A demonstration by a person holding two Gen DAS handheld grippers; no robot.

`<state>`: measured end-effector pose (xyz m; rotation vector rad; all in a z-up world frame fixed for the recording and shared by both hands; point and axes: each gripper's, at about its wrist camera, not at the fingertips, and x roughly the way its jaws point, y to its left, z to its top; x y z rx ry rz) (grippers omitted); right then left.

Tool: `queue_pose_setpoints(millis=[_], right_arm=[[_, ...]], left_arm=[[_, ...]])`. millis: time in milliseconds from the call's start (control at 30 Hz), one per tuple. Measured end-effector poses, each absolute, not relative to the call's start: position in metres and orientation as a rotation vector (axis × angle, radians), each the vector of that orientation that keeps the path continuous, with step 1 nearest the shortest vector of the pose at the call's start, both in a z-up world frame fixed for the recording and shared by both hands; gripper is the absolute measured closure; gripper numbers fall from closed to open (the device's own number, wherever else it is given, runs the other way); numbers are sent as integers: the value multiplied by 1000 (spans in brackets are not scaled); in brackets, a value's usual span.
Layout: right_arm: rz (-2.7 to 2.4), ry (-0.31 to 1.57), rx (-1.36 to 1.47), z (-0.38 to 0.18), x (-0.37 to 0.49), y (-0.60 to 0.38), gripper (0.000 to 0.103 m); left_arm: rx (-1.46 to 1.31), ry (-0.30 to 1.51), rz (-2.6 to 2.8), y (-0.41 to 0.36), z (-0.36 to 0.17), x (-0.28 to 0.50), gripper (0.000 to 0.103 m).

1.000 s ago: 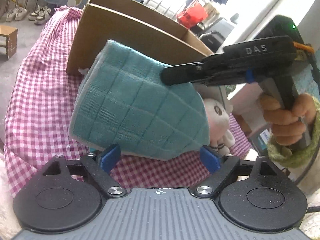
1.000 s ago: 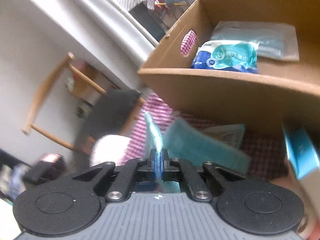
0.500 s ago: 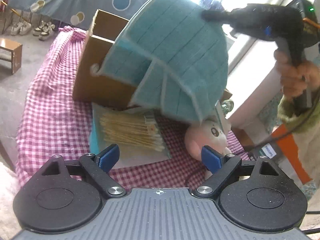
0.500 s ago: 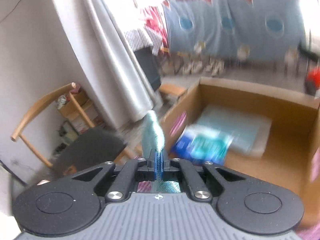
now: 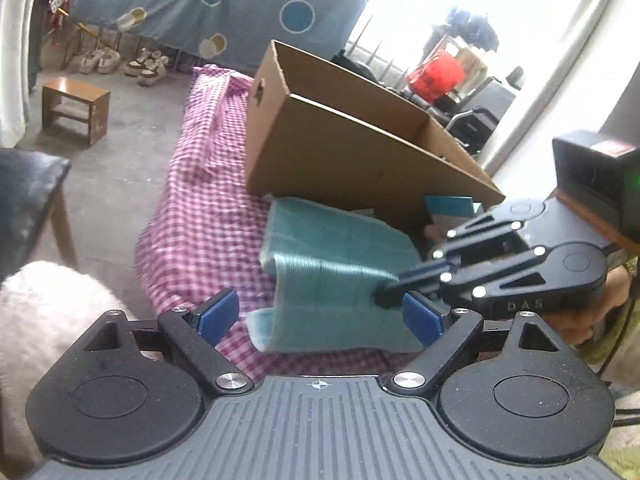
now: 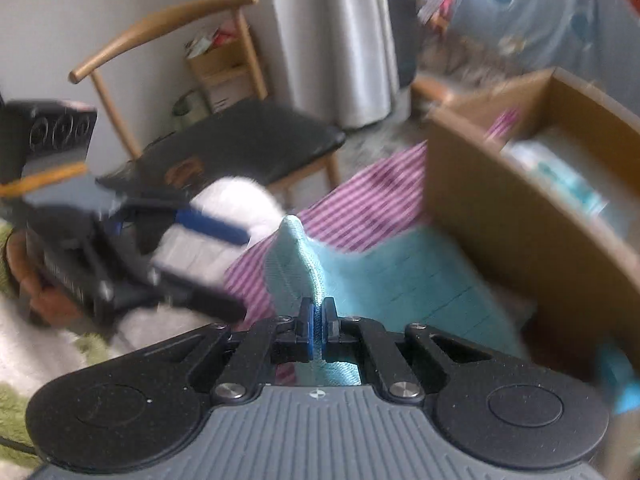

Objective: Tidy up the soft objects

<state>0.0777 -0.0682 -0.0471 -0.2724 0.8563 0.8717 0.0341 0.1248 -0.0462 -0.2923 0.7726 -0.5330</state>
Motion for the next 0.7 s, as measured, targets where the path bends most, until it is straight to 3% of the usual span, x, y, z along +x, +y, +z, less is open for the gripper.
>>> queue_pose_setpoints(millis=[433, 700], right_arm=[[920, 942, -127, -42, 112, -85, 100], [784, 902, -105, -48, 137, -95, 100]], left_arm=[[-228, 708, -563, 112, -45, 55, 14], [-166, 747, -578, 89, -54, 72, 22]])
